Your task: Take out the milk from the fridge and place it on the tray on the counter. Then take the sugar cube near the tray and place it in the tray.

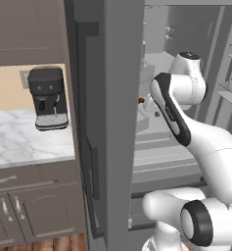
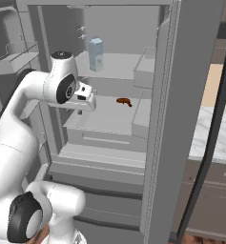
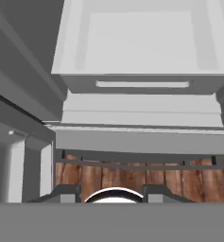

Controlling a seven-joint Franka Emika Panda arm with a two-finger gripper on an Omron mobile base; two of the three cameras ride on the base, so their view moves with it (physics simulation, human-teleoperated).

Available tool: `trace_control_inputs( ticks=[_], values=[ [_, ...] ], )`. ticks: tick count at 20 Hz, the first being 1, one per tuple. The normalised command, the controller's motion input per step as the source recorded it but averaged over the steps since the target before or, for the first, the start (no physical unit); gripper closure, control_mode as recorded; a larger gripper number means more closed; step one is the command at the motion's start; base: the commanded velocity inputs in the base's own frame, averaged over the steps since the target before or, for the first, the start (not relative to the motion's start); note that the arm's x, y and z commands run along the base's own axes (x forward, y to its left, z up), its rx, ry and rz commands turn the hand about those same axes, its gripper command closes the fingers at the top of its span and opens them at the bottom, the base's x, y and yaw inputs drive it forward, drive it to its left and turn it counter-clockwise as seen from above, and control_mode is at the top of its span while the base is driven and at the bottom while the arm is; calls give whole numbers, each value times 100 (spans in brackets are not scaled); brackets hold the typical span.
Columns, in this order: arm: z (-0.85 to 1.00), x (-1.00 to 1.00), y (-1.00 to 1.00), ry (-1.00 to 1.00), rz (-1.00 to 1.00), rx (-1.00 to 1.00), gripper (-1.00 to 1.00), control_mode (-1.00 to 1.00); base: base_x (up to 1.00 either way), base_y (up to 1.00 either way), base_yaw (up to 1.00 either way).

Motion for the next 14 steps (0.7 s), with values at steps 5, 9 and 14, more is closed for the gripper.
trace_control_inputs(
  ticks=[5,9,14],
  values=[
    [0,-32,0,-11,0,0,-100,-100,0,0,0],
    [7,-57,0,-29,0,0,-100,-100,0,0,0],
    [31,-38,-1,-22,6,0,-100,-100,0,0,0]
  ],
)
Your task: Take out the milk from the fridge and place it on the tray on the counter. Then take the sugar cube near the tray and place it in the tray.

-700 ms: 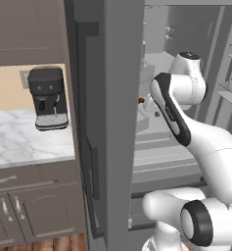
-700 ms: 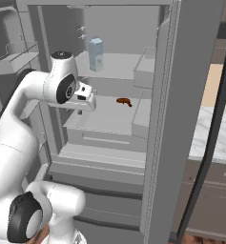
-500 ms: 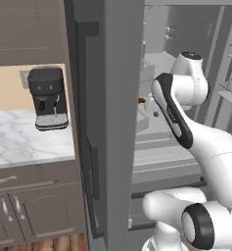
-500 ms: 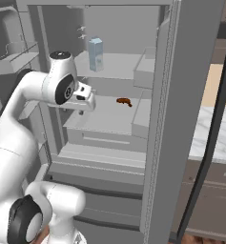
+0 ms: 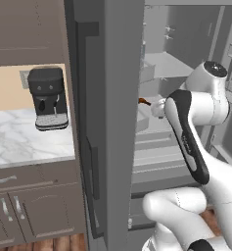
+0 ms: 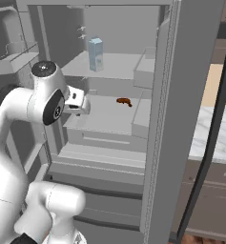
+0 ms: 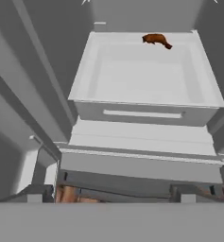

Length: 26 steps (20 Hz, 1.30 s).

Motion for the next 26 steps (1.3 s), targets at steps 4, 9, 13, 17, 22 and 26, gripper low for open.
trace_control_inputs(
  ticks=[4,9,13,17,22,26],
  values=[
    [46,-10,-1,-15,9,0,-100,-100,0,0,0],
    [55,-2,-6,-10,9,0,-100,-100,0,0,0],
    [48,0,-12,-9,6,0,-100,-100,0,0,0],
    [49,0,-8,-2,5,0,-100,-100,0,0,0],
    [35,8,0,0,1,0,-100,-100,0,0,0],
    [20,28,0,-4,0,0,-100,-100,0,0,0]
  ],
)
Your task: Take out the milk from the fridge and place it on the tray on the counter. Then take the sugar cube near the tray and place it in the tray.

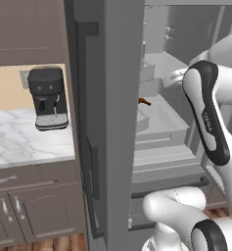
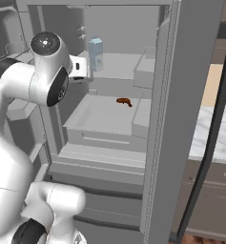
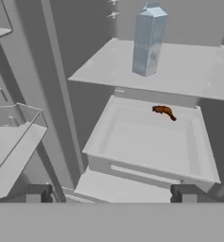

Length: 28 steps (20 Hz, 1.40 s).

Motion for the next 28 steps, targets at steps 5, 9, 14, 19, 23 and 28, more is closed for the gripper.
trace_control_inputs(
  ticks=[5,9,14,19,23,28],
  values=[
    [6,34,-4,-14,4,0,-100,-100,0,0,0],
    [0,36,-3,-18,8,0,-100,-100,0,0,0],
    [0,41,-3,-11,10,0,-100,-100,0,0,0],
    [0,41,-4,0,14,1,-100,-100,0,0,0],
    [3,25,-2,0,15,0,-100,-100,0,0,0],
    [11,13,-3,0,13,0,-100,-100,0,0,0]
  ],
)
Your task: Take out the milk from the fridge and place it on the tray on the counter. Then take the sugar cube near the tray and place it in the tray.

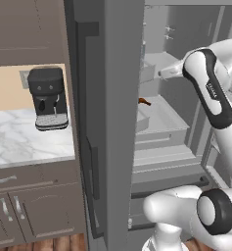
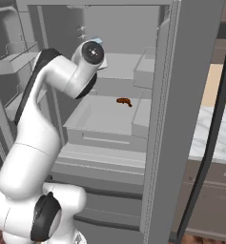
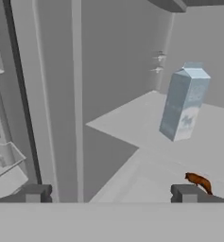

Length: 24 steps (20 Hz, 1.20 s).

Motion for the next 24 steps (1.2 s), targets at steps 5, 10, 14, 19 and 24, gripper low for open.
trace_control_inputs(
  ticks=[5,10,14,19,24],
  values=[
    [6,32,0,0,5,0,-100,-100,0,0,0],
    [10,34,0,0,0,0,-100,-100,0,0,0],
    [7,20,0,0,0,0,-100,-100,0,0,0],
    [7,35,0,2,0,0,-100,-100,0,0,0],
    [1,33,0,1,0,0,-100,-100,0,0,0]
  ],
)
